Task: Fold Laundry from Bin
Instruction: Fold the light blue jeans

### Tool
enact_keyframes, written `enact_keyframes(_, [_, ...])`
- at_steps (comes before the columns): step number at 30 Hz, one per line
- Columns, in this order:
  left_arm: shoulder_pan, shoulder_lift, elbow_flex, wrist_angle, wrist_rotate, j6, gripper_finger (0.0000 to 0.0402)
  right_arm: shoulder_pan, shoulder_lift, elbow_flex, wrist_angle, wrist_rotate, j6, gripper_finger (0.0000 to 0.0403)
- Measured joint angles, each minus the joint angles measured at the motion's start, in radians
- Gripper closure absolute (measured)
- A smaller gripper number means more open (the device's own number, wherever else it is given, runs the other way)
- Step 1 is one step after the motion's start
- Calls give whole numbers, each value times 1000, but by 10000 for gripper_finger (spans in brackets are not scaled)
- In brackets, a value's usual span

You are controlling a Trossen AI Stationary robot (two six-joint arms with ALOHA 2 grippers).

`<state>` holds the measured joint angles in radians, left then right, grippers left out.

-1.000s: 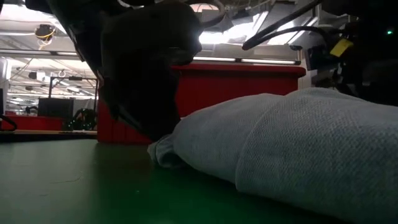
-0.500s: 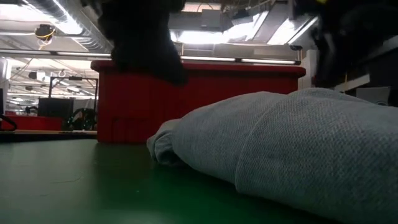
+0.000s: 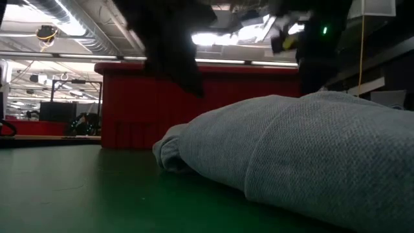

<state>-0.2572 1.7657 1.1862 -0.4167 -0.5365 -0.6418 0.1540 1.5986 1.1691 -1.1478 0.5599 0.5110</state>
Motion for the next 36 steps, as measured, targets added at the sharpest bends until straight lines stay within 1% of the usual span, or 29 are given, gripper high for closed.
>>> enact_keyframes(4, [67,43,0,-6,3,0,402,-69,0,-76,35,-52,-1,210])
enact_keyframes(7, [104,70,0,-40,9,0,402,-92,0,-127,69,-57,-20,210])
enact_keyframes(10, [131,91,0,-84,42,0,402,-99,0,-167,116,-57,-45,210])
enact_keyframes(15, [149,122,0,-124,58,-1,401,-98,0,-203,161,-57,-46,210])
enact_keyframes(21, [148,130,1,-135,52,18,402,-98,0,-204,161,-55,-51,210])
enact_keyframes(23, [148,123,1,-137,52,47,402,-97,0,-196,147,-56,-71,210])
enact_keyframes(26, [148,97,10,-154,55,51,402,-95,0,-159,103,-56,-76,210])
enact_keyframes(31, [136,28,15,-169,61,51,402,-95,0,-59,10,-56,-76,210])
enact_keyframes(36, [106,-30,15,-183,107,50,402,-64,0,43,-95,-55,-75,210])
